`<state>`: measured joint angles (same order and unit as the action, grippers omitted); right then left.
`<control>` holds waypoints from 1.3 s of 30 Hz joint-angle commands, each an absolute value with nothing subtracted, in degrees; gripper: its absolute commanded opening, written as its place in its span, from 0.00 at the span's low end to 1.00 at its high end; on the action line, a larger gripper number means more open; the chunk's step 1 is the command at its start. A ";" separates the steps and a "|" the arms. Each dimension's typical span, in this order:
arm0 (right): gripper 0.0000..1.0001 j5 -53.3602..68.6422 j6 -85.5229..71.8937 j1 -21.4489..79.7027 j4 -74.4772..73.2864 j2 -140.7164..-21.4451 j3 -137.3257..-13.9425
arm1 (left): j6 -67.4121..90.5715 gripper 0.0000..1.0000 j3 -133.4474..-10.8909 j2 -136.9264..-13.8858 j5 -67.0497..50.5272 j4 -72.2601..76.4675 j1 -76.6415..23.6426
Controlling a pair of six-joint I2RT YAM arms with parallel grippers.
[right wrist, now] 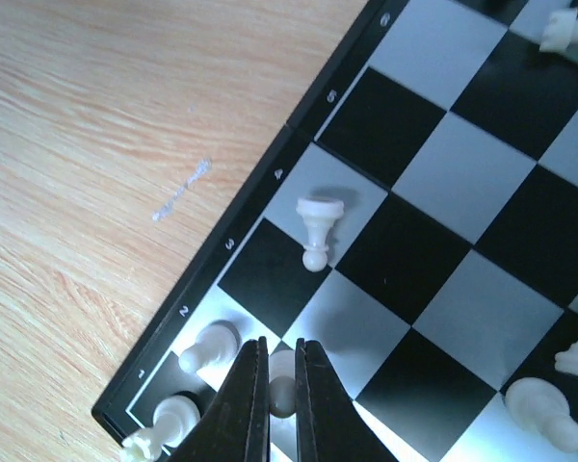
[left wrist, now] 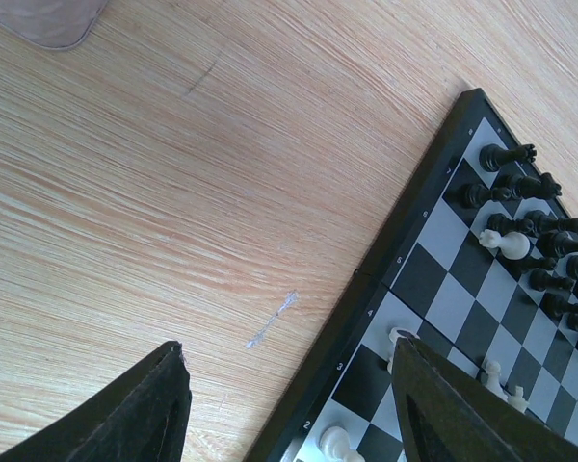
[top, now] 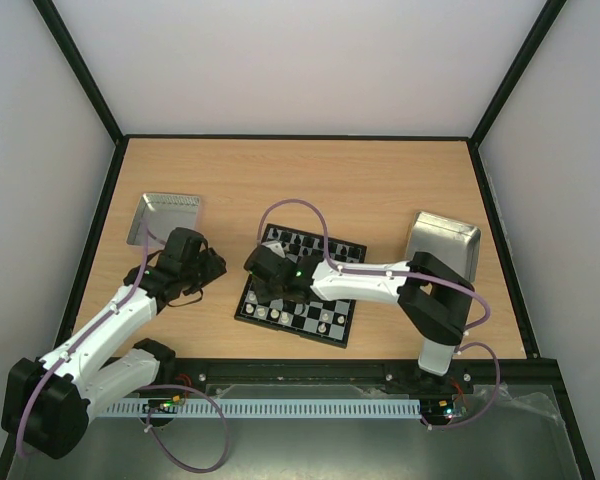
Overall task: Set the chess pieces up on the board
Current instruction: Pick up the chess piece from the chessboard, then place the chess piece on the chessboard.
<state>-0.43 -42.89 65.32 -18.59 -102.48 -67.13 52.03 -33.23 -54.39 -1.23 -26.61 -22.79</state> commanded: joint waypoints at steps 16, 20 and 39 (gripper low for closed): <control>0.08 1.00 -42.90 67.48 -18.67 -103.96 -65.13 | 51.68 0.60 -32.15 -53.68 -1.93 -27.07 -22.38; 0.12 0.88 -42.83 67.47 -18.97 -104.16 -65.55 | 51.59 0.60 -32.07 -53.67 -2.02 -27.08 -22.34; 0.25 -14.31 -52.40 67.41 -16.11 -91.90 -58.56 | 42.87 0.62 -37.73 -64.15 -10.45 -23.84 -23.26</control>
